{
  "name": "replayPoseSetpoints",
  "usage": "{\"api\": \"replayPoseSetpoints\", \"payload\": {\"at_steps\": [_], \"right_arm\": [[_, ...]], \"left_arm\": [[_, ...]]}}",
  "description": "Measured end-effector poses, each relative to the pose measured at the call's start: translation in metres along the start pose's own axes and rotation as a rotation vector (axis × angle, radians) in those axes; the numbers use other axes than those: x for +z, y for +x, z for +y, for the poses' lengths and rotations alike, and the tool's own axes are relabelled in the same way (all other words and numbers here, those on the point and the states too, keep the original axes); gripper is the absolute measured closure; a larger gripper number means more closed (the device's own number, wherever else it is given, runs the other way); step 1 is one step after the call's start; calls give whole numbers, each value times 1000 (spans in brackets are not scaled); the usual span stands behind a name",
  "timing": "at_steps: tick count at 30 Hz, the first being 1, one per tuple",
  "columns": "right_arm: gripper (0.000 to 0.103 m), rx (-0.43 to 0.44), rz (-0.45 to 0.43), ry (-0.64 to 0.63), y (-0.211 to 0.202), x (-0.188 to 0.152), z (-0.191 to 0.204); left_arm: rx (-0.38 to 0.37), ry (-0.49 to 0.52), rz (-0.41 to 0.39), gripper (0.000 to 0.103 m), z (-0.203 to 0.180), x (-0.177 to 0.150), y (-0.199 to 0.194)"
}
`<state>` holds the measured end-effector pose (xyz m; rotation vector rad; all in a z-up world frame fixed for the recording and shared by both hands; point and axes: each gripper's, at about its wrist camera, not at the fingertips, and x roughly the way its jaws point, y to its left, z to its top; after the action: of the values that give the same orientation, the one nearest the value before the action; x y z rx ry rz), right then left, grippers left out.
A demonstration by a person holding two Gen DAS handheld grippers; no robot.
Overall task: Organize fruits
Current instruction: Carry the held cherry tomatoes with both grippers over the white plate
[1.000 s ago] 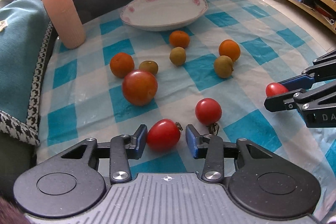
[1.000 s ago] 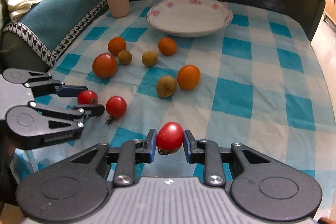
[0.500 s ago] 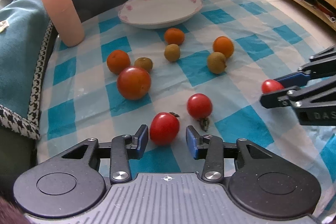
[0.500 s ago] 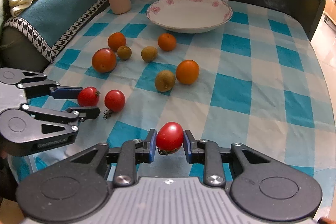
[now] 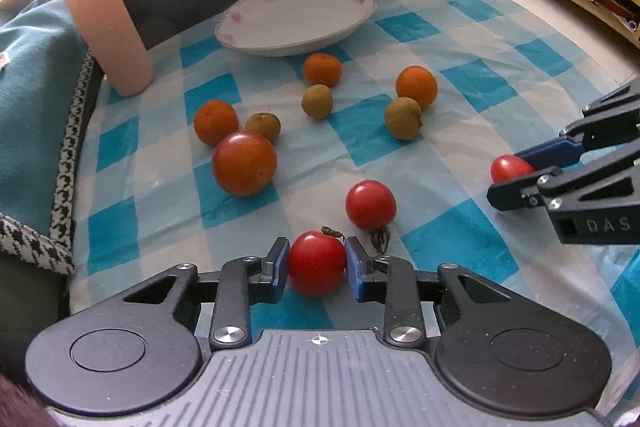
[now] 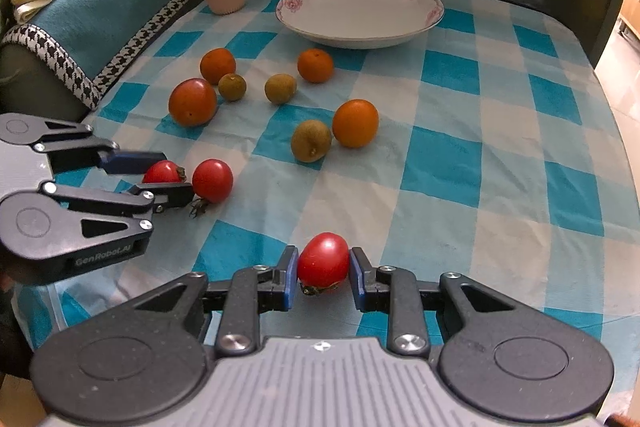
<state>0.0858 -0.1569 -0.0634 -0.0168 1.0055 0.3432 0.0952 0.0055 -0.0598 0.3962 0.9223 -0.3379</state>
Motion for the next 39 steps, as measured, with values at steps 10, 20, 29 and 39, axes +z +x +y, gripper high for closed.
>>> {"api": "replayPoseSetpoints", "payload": {"at_steps": [10, 20, 29, 39], "right_arm": [[61, 2, -13, 14, -10, 4, 1], [61, 9, -70, 75, -23, 29, -6], [61, -4, -119, 90, -10, 73, -19], [61, -42, -148, 90, 15, 122, -36]], "left_arm": [[-12, -93, 23, 66, -1, 5, -17], [-68, -149, -65, 66, 6, 45, -22], [-81, -243, -118, 66, 40, 81, -1], [-97, -258, -146, 66, 50, 123, 28]]}}
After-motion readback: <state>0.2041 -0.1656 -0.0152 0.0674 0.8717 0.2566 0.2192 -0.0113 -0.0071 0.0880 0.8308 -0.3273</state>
